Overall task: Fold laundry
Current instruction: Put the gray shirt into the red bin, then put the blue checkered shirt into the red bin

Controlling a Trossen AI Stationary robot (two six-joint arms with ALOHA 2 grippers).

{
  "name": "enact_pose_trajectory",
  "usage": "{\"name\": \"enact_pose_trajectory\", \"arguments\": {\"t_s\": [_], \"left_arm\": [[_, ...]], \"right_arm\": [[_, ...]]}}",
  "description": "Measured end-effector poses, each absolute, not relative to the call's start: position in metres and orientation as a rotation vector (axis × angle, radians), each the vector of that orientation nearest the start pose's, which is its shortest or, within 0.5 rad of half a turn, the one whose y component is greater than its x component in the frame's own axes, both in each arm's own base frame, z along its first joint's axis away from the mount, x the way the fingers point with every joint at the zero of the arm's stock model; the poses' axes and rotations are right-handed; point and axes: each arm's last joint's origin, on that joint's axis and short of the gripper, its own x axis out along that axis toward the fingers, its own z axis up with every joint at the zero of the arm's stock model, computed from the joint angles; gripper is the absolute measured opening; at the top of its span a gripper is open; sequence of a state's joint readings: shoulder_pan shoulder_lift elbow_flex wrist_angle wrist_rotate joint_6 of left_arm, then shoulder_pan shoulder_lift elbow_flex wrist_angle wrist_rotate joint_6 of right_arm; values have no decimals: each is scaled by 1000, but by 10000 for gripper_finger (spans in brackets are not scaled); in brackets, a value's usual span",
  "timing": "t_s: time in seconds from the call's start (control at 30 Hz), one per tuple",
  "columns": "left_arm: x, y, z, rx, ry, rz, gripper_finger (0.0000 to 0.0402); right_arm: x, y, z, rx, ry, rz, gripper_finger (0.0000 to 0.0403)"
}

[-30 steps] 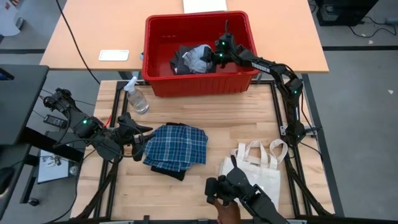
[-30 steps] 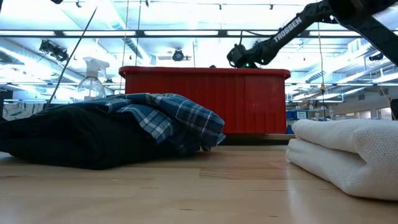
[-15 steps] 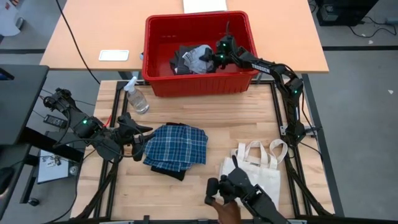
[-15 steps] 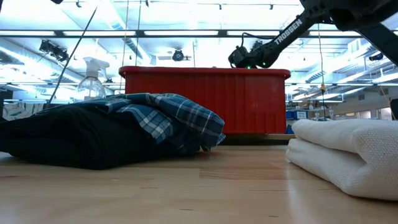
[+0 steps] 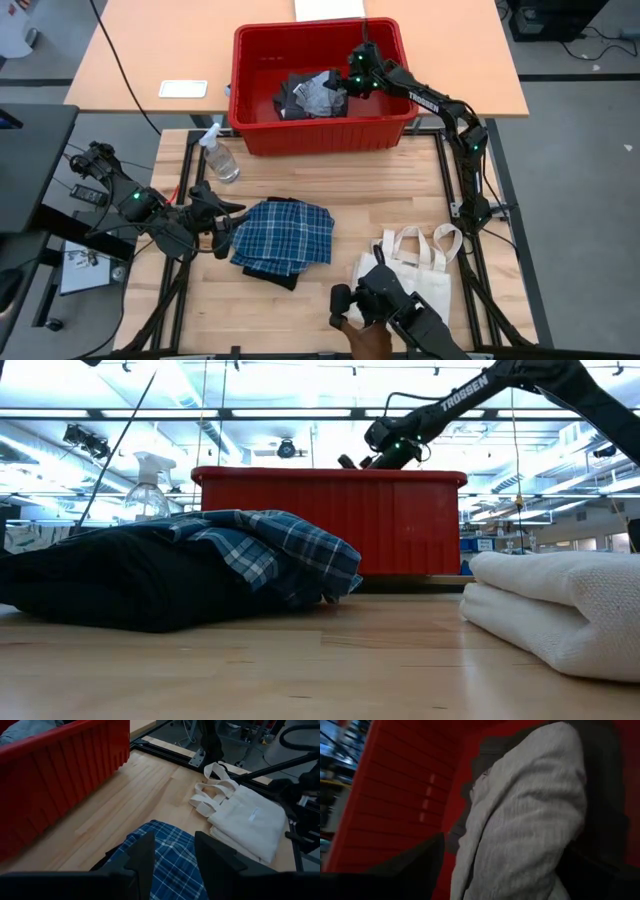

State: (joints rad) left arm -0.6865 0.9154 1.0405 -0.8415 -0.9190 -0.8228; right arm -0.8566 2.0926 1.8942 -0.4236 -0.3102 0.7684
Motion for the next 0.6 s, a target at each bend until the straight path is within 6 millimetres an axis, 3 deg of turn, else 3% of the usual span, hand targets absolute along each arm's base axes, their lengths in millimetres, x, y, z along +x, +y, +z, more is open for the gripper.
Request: {"name": "enact_pose_trajectory", "arguments": {"t_s": [0.33,0.6], "left_arm": [[138,-83,347,-293,360,398,144],[138,-84,347,-309,387,365,144]], "right_arm": [[311,-351,326,972,437,-771,346],[301,-342,389,804,371,-833,346]]}}
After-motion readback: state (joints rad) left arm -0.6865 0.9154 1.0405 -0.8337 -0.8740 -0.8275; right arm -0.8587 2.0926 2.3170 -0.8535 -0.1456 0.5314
